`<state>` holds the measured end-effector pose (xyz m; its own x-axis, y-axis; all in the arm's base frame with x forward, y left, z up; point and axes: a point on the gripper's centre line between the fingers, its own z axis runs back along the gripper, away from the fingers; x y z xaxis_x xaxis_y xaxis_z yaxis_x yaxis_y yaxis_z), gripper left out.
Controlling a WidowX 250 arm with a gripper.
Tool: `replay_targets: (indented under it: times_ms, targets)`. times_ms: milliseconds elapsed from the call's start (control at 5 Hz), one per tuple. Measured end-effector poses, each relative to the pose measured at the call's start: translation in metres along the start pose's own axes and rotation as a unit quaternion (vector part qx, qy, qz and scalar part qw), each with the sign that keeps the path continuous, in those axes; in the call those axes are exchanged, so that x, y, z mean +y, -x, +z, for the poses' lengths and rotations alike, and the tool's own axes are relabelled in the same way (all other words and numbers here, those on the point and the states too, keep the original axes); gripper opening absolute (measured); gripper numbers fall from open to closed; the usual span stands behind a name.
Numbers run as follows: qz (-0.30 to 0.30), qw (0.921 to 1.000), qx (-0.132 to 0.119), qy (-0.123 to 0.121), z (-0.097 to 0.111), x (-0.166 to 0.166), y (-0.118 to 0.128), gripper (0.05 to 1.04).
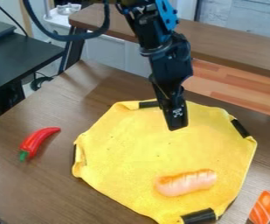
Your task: Move the brown figure from the bottom right to left
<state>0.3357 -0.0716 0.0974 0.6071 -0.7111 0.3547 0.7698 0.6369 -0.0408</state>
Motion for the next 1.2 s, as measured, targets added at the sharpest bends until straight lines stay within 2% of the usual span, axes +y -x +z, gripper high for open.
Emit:
replay_targets:
  times_ms: [200, 400, 600, 1000, 1200]
  targets:
    - [0.009, 0.9998, 0.013, 0.009, -0.011, 0.0, 0.006, 1.001]
    - [0.007, 0.9993, 0.035, -0.005, -0.031, 0.0, 0.009, 1.001]
    - [0.0, 0.9988, 0.045, -0.017, -0.054, -0.001, 0.016, 1.001]
    - [-0.017, 0.9981, 0.045, -0.038, -0.084, -0.006, 0.02, 1.001]
    - [-0.024, 0.9978, 0.049, -0.038, -0.094, -0.012, 0.017, 1.001]
